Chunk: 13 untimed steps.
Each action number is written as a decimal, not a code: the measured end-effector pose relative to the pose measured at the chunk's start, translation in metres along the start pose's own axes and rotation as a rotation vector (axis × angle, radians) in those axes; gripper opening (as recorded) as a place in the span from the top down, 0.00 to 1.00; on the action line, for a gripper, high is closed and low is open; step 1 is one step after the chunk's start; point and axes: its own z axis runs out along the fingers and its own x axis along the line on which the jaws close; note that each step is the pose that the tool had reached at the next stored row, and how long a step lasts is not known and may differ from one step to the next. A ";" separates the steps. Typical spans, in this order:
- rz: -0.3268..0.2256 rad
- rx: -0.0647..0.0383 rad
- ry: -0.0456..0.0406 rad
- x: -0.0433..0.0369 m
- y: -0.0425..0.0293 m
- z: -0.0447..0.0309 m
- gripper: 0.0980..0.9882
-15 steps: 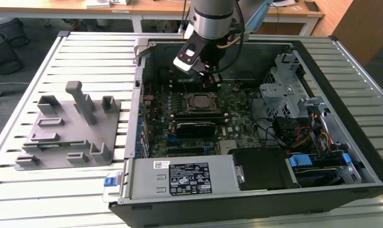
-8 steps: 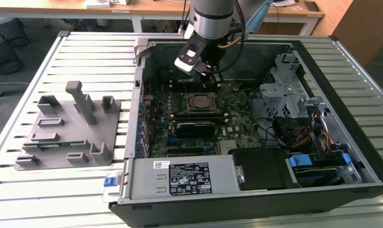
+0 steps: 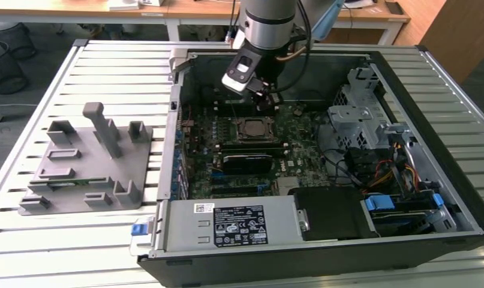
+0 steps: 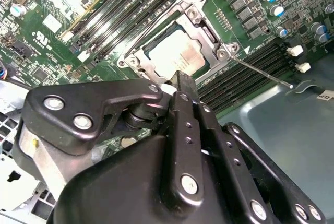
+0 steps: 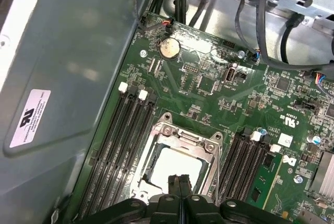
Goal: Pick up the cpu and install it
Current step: 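Install the first cpu locking lever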
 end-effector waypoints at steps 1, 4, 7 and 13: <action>-0.004 0.000 0.0001 0.0000 0.0000 0.0000 0.99; -0.016 0.000 0.0004 0.0000 0.0000 0.0000 0.99; -0.027 0.000 0.0007 0.0000 0.0000 0.0000 0.99; -0.047 0.001 0.0012 0.0000 0.0000 0.0000 0.99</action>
